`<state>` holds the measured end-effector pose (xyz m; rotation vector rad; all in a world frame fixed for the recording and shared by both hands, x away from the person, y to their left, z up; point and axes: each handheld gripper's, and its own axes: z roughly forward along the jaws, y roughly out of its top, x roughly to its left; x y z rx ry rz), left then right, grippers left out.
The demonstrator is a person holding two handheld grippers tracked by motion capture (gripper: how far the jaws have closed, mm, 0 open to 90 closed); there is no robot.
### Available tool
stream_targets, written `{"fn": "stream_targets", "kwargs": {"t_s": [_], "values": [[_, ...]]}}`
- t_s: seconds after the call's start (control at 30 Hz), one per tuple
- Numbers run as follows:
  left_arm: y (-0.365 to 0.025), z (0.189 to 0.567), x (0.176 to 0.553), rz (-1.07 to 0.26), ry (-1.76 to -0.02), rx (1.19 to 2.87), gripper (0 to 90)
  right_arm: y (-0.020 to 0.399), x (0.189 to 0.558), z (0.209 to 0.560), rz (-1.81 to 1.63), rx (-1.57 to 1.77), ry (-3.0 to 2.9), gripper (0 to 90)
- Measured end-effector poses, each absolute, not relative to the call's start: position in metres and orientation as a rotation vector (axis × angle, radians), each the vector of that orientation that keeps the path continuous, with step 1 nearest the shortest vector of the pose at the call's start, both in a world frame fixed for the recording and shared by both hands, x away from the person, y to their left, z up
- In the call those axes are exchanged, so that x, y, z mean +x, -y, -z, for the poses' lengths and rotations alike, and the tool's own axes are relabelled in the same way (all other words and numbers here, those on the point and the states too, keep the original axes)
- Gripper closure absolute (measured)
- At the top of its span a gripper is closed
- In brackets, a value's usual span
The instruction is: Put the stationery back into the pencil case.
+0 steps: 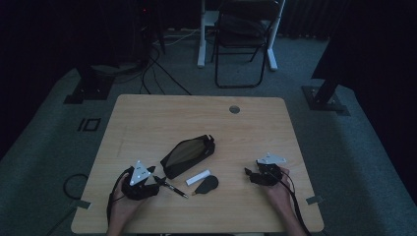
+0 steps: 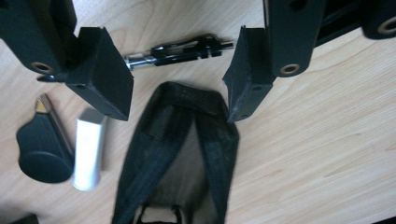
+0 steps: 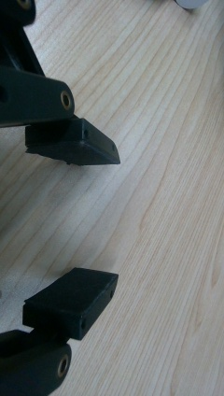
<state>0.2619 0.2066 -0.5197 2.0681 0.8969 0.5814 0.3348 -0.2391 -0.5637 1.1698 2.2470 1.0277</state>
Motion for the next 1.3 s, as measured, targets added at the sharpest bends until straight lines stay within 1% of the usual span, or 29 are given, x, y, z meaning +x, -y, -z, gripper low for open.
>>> {"fn": "stream_targets", "kwargs": {"t_s": [0.13, 0.27, 0.3, 0.7, 0.93, 1.07, 1.17, 1.2, 1.23, 1.3], "values": [[-0.201, 0.522, 0.260, -0.564, -0.850, 2.105, 43.2, 0.239, 0.335, 0.564, -1.030, 1.173, -2.248, 36.4], [-0.190, 0.529, 0.260, -0.570, -0.791, 2.193, 43.4, 0.239, 0.335, 0.564, -1.029, 1.172, -2.248, 36.4], [-0.188, 0.530, 0.261, -0.551, -0.780, 2.210, 43.4, 0.240, 0.335, 0.564, -1.030, 1.172, -2.249, 36.4], [-0.182, 0.539, 0.264, -0.463, -0.662, 2.258, 49.1, 0.240, 0.336, 0.564, -1.031, 1.174, -2.251, 36.4], [-0.182, 0.545, 0.271, -0.427, -0.650, 2.288, 54.0, 0.240, 0.336, 0.564, -1.035, 1.177, -2.253, 36.5], [-0.182, 0.547, 0.275, -0.399, -0.656, 2.295, 55.0, 0.240, 0.336, 0.564, -1.035, 1.178, -2.254, 36.4], [-0.182, 0.547, 0.276, -0.373, -0.658, 2.298, 58.9, 0.240, 0.336, 0.564, -1.035, 1.178, -2.254, 36.5], [-0.182, 0.547, 0.276, -0.351, -0.654, 2.300, 58.9, 0.240, 0.336, 0.564, -1.035, 1.178, -2.254, 36.4], [-0.183, 0.547, 0.276, -0.337, -0.652, 2.302, 61.7, 0.240, 0.336, 0.564, -1.035, 1.179, -2.255, 36.4], [-0.183, 0.547, 0.276, -0.312, -0.651, 2.308, 63.8, 0.240, 0.336, 0.564, -1.035, 1.179, -2.255, 36.4]]}}
